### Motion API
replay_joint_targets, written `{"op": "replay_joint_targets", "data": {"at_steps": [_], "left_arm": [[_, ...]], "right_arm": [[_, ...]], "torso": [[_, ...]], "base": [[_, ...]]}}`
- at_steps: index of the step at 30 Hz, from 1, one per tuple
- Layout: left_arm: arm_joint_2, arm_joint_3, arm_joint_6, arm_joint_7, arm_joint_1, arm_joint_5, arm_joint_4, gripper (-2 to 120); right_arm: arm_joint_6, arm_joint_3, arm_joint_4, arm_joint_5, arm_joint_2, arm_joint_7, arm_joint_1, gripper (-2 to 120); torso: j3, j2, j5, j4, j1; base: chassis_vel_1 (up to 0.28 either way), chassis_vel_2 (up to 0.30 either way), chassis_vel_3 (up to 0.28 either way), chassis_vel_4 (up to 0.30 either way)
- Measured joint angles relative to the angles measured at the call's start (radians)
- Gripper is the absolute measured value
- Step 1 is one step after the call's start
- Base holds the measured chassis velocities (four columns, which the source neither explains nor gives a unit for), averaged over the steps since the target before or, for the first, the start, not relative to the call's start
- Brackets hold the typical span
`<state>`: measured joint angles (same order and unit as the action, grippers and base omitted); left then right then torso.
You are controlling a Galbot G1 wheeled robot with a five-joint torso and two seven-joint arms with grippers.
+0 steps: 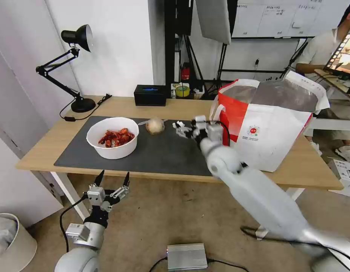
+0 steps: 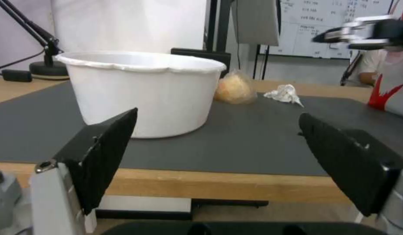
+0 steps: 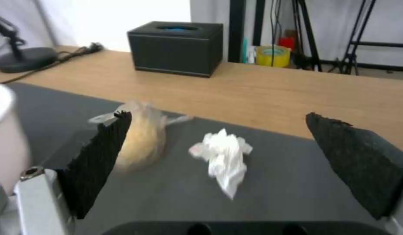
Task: Pick up the trash from the table and place it into the takeout bag.
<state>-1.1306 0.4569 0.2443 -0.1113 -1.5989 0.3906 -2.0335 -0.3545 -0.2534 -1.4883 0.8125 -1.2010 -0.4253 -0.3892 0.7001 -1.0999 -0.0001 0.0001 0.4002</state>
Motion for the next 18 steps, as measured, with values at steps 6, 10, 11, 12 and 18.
{"op": "replay_joint_targets", "data": {"at_steps": [6,10,11,12,18], "left_arm": [[-0.010,0.002,0.001,0.001,-0.016,-0.012,-0.004,100],[-0.013,0.002,0.001,0.001,-0.021,-0.018,-0.009,100],[-0.016,0.002,0.001,0.001,-0.023,-0.019,-0.013,100],[-0.019,0.002,0.001,0.001,-0.024,-0.021,-0.014,100],[-0.028,0.005,0.001,0.002,-0.028,-0.027,-0.022,100]], "right_arm": [[-0.026,-0.025,0.268,0.004,-0.134,0.002,0.120,100],[-0.027,-0.026,0.343,0.002,-0.175,0.020,0.150,100],[-0.027,-0.025,0.379,0.000,-0.195,0.029,0.164,100],[-0.031,-0.022,0.414,-0.003,-0.215,0.040,0.176,100],[-0.046,-0.016,0.487,-0.036,-0.250,0.062,0.193,100]], "torso": [[0.000,0.000,-0.0001,-0.0001,0.000],[0.000,0.000,-0.0001,-0.0001,0.000],[0.000,0.000,-0.0001,0.0001,0.000],[0.000,0.000,-0.0001,0.0000,0.000],[0.000,0.000,0.0000,-0.0001,0.000]], "base": [[0.000,0.000,0.000,0.000],[0.000,0.000,0.000,0.000],[0.000,0.000,0.000,0.000],[0.000,0.000,0.000,0.000],[0.000,0.000,0.000,0.000]]}}
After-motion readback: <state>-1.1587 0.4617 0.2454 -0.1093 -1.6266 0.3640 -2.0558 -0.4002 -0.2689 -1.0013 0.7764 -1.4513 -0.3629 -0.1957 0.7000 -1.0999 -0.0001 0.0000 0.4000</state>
